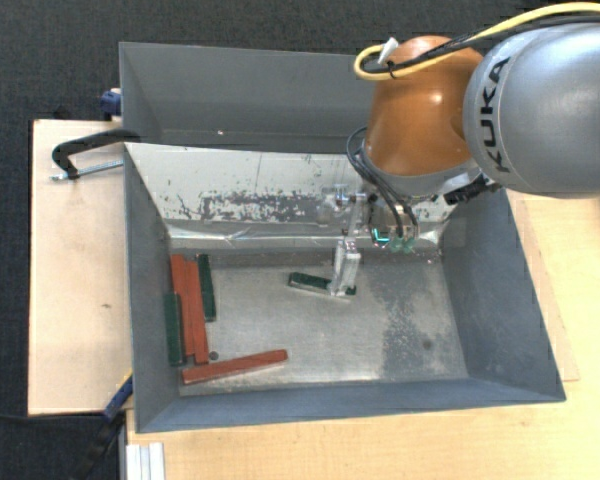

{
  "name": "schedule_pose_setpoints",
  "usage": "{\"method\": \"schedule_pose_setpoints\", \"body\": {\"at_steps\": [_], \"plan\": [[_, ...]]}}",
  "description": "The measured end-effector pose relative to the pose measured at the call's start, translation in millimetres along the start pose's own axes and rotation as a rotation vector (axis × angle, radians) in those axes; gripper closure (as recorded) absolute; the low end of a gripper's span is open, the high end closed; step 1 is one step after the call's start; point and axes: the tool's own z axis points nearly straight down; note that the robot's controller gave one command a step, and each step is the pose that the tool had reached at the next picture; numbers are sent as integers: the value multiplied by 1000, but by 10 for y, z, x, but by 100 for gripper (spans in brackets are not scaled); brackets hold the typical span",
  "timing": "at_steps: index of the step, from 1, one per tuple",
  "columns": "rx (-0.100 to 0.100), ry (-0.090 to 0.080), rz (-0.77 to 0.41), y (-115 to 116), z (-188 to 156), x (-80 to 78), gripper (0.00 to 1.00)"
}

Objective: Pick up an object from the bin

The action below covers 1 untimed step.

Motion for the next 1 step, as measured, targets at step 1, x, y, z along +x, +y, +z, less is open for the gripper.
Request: {"method": "schedule_pose_setpoints", "body": {"at_steps": [1], "plan": [[-1, -11, 7, -9, -24, -26, 0]]}}
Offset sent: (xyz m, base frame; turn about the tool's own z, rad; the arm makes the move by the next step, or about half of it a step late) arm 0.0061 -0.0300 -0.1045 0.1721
